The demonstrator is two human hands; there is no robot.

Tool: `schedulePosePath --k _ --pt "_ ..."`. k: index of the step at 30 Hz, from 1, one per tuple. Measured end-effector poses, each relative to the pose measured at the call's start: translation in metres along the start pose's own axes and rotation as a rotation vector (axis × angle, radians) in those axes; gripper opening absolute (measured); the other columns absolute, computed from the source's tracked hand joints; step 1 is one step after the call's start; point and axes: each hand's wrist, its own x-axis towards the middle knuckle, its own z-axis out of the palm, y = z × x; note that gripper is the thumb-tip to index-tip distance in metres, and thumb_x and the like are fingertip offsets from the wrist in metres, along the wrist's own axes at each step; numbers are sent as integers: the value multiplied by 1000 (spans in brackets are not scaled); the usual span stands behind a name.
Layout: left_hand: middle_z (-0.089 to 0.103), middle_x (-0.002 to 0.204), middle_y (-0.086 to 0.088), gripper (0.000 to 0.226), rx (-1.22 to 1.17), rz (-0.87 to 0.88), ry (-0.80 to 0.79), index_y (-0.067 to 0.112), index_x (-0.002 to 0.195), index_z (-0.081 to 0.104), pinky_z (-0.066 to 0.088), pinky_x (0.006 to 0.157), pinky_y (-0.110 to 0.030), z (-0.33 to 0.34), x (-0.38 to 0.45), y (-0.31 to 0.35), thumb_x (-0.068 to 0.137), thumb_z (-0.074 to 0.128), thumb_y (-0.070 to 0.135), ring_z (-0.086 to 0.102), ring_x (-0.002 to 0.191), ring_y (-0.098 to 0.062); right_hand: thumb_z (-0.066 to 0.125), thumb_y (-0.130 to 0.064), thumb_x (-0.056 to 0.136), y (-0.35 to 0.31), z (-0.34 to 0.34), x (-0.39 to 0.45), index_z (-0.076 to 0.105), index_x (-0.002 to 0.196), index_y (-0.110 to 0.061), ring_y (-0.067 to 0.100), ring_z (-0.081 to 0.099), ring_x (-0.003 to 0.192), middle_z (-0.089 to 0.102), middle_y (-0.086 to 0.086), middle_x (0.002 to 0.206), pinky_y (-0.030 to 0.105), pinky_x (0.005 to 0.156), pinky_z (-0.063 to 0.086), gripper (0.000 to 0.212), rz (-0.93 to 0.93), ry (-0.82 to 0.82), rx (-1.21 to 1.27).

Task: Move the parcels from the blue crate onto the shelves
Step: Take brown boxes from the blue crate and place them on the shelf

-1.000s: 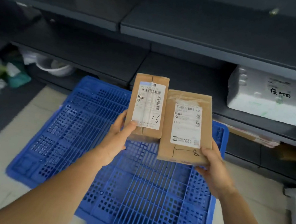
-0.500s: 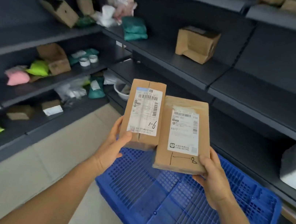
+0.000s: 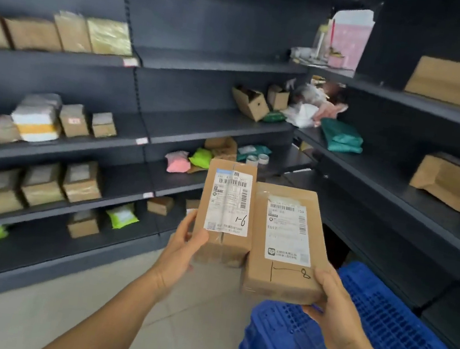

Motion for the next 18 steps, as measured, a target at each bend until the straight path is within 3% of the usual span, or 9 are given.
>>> schedulePosePath --k 3,7,10,13,15,18 --pt "54 120 20 38 -49 38 99 59 121 36 41 87 -35 -39 -2 4 87 52 52 50 109 -4 40 -36 100 -12 48 11 58 113 -49 12 61 106 71 -16 103 34 84 48 26 -5 -81 -10" --pt "56 126 10 61 -82 77 204 50 131 40 48 94 -38 -85 8 14 76 61 64 52 116 -15 45 -37 98 -28 101 34 59 114 -47 14 61 108 72 -13 106 36 83 49 24 -31 -140 -20" --pt "57 122 7 42 -95 88 255 52 126 43 51 76 -27 -111 29 26 86 57 52 55 110 -14 49 -36 96 -41 131 61 62 112 -41 19 61 109 70 -6 110 38 85 50 21 -47 -149 6" --pt "56 117 9 25 -82 117 289 57 114 44 46 70 -23 -129 59 46 92 51 48 54 107 -13 50 -37 95 -59 157 95 62 111 -38 21 61 108 69 -4 113 36 75 52 20 -87 -154 32" --pt "56 118 9 28 -76 153 316 55 117 43 48 75 -27 -140 87 62 92 51 48 53 107 -13 50 -39 94 -76 173 122 61 109 -39 22 61 106 67 -4 113 35 72 50 18 -114 -152 46" --pt "53 120 9 37 -99 172 385 53 125 41 51 85 -36 -153 132 89 90 53 51 52 109 -17 51 -48 91 -108 196 167 58 106 -47 22 59 107 63 -7 114 44 86 49 17 -145 -156 31"
